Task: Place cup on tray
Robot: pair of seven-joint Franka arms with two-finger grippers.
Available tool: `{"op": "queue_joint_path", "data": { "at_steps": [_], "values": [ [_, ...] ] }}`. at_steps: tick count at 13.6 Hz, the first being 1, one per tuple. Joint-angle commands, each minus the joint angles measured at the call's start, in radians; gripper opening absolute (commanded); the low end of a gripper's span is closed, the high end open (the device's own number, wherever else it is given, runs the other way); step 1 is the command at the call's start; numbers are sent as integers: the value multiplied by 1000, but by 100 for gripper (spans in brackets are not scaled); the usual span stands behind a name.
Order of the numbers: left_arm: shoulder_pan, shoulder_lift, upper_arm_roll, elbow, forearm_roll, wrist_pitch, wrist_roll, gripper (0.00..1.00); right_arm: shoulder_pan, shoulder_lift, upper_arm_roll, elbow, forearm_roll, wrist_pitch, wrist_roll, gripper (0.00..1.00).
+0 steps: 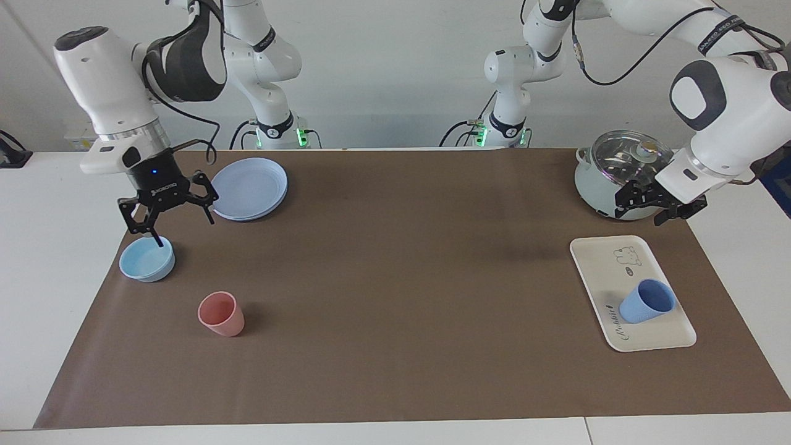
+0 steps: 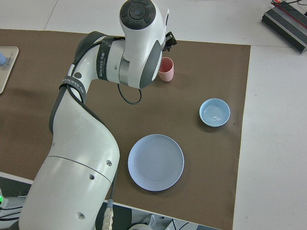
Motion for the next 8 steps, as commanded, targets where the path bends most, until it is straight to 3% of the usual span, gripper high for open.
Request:
{"op": "queue_joint_path", "data": {
  "at_steps": [1,3,5,8],
  "values": [
    [-22,-51,4,9,29,-9,-130,88,33,-39,3,0,-104,-120,327,100],
    [-22,-99,2,5,18,15,-147,88,54,-50,3,38,-139,-247,512,100],
    [-21,-117,7,5,-27,23,-149,91,51,-19,3,181,-140,-437,645,100],
    [-21,-134,8,1,-18,25,-149,100,31,47,-3,375,-138,-653,667,100]
  ]
}}
